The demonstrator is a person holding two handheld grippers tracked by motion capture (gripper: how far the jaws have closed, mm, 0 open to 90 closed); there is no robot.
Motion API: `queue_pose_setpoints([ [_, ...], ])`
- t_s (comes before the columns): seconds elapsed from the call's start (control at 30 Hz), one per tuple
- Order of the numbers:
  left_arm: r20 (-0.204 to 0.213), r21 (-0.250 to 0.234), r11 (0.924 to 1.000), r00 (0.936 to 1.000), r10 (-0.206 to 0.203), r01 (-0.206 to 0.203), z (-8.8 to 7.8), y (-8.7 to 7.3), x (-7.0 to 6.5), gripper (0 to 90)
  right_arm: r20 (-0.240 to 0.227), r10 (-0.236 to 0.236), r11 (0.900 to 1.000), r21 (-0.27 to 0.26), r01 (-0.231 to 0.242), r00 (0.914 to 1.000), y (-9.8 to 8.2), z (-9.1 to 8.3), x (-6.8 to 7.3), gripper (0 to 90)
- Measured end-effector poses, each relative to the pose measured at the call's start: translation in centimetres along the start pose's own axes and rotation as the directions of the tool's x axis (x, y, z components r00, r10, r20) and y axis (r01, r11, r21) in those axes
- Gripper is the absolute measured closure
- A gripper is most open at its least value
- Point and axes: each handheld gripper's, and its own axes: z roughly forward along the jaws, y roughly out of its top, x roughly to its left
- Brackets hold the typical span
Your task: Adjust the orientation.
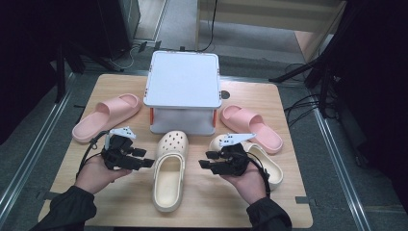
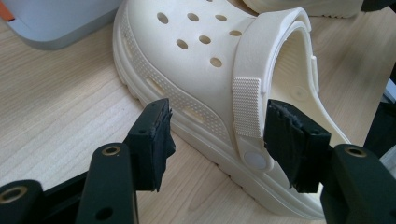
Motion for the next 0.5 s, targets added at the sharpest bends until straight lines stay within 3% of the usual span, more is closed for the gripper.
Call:
queue_pose_setpoints([
  [0.27,0.022,0.006,1.0000,0.9997,0.007,-0.007,0.3,0.7,0.6,40.1,0.024,0.015,1.000,0.013,-0.016,0.9996,-1.1,-2.1,-0.4,55.1],
  [0.5,0.041,0.013,0.9998,0.9990,0.017,-0.018,0.5,0.9,0.8,41.7,0.059,0.045,0.999,-0.014,-0.044,0.9973,-2.2,-4.5,-1.0,56.2],
])
